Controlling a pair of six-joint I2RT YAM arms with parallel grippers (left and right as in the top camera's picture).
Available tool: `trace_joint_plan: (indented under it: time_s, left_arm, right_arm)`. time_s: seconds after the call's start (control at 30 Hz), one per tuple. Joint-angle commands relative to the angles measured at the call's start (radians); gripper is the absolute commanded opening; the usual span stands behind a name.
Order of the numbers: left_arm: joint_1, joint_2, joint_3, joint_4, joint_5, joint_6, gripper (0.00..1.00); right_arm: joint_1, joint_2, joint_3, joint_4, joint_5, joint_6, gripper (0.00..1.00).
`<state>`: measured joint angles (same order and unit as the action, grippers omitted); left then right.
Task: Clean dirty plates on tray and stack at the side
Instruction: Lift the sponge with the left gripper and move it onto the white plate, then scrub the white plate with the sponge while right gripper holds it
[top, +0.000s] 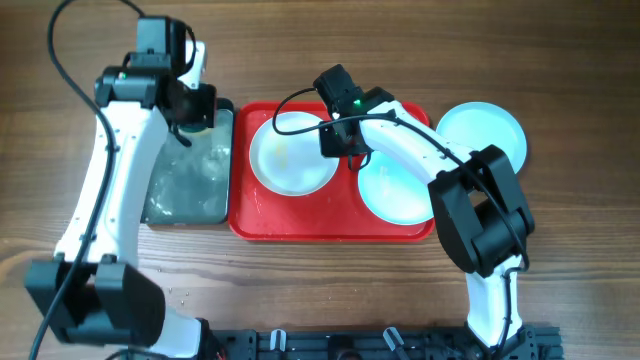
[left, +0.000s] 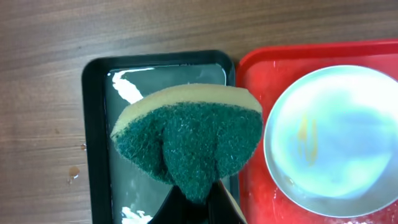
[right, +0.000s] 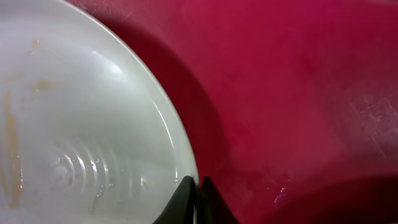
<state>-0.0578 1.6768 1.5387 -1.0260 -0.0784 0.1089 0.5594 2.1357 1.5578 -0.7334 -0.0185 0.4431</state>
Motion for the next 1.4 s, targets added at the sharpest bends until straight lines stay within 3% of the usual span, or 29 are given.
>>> trace_joint_plan:
  time_s: [0.0,0.13,0.2,0.3,0.4,0.7,0.83,1.37]
  left_arm:
    - [0.029,0.096,0.01,-0.008,0.034,0.022,0.04]
    - [0.031,0.148,0.01,-0.007,0.123,0.022,0.04]
    - [0.031,0.151,0.01,-0.003,0.168,0.017,0.04]
    - [0.031,0.151,0.01,0.013,0.254,0.013,0.04]
    - [0.029,0.151,0.01,0.043,0.317,-0.068,0.04]
    - [-0.114,0.152,-0.015,0.043,0.312,-0.2,0.04]
    - [-0.15,0.153,-0.067,0.05,0.223,-0.276,0.04]
    - [-0.154,0.153,-0.2,0.174,0.223,-0.277,0.04]
  right_arm:
    - [-0.003,-0.032,-0.014,-0.006,-0.025,0.005,0.23]
    - [-0.035,-0.032,-0.014,-0.011,-0.099,0.002,0.22]
    - [-0.069,-0.032,-0.014,-0.019,-0.198,-0.03,0.04]
    - [-0.1,-0.032,-0.014,-0.016,-0.312,-0.051,0.04]
    - [-0.1,-0.032,-0.014,-0.018,-0.312,-0.05,0.04]
    - [-0.048,-0.032,-0.014,-0.019,-0.292,-0.006,0.04]
    - [-0.045,-0.032,-0.014,-0.02,-0.293,0.005,0.04]
    - [-0.045,-0.032,-0.014,-0.019,-0.293,0.002,0.04]
